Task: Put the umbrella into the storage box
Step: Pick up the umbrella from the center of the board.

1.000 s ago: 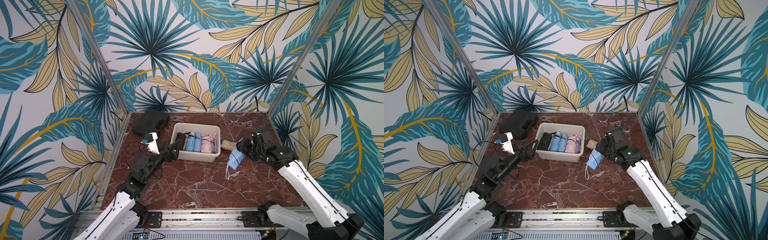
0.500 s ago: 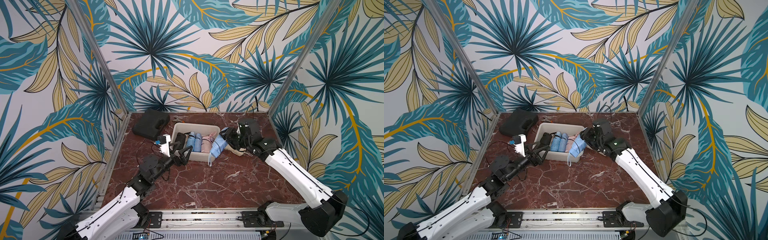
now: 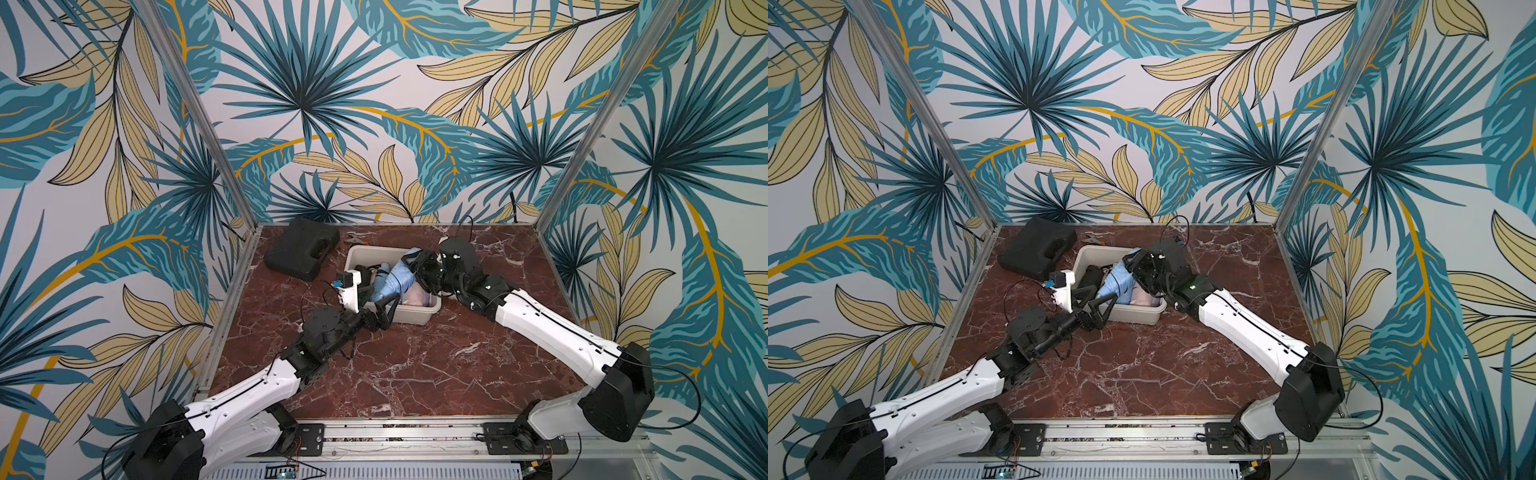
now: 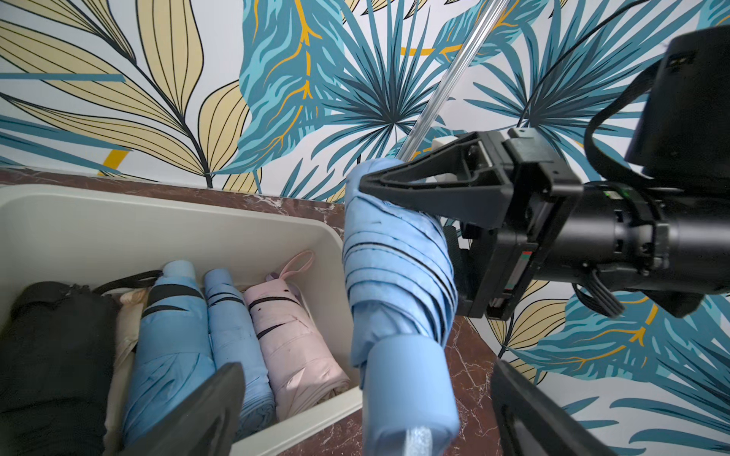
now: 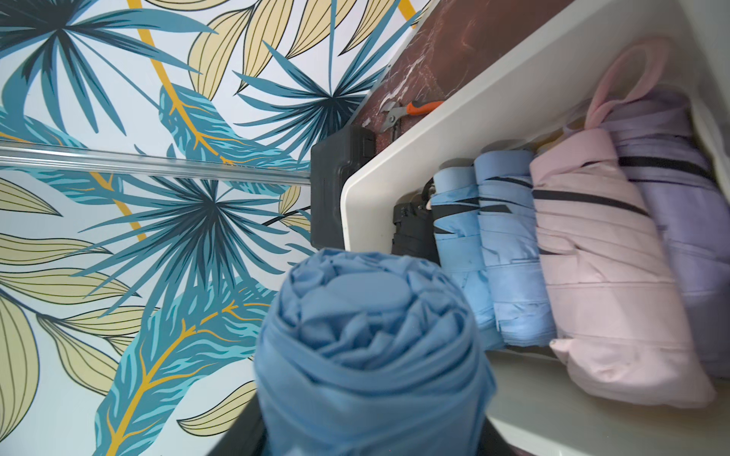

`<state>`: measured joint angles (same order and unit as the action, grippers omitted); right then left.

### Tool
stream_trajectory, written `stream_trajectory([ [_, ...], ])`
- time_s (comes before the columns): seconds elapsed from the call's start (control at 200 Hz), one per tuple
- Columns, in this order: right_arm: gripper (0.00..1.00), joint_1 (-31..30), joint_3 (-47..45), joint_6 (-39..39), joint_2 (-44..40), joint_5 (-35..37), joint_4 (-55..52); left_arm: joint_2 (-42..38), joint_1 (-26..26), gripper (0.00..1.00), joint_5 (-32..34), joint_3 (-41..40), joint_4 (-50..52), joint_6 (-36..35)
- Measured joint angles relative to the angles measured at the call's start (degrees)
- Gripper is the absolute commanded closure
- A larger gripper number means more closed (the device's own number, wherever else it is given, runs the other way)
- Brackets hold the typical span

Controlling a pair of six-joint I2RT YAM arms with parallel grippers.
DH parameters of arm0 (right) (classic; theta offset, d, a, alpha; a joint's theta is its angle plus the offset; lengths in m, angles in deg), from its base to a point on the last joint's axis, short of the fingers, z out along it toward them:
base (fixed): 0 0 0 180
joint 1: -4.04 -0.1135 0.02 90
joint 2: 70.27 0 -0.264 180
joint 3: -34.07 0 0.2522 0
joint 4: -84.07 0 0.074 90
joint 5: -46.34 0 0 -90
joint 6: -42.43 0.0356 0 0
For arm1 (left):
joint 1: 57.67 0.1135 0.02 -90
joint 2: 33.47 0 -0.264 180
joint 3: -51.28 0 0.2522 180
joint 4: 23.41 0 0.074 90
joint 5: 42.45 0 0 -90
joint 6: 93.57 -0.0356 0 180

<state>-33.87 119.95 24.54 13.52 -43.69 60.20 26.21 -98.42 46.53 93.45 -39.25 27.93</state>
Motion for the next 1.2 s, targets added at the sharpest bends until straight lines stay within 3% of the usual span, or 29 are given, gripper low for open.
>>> stream_trajectory([
  [0.666,0.52,-3.0,0.3,4.2,2.9,0.0,5.9,1.5,0.0,0.61,3.6,0.0,-4.5,0.7],
  [0.962,0.26,-3.1,0.9,2.6,3.7,0.5,5.7,1.5,0.0,0.76,3.9,0.0,-4.1,0.0],
  [1.147,0.13,-2.8,1.9,-5.1,3.5,3.4,3.4,1.3,0.0,0.99,4.8,0.0,-3.1,0.0],
  [1.202,0.11,-2.2,2.0,-8.5,3.0,4.7,2.2,1.0,0.0,1.00,4.9,0.0,-1.7,0.0],
])
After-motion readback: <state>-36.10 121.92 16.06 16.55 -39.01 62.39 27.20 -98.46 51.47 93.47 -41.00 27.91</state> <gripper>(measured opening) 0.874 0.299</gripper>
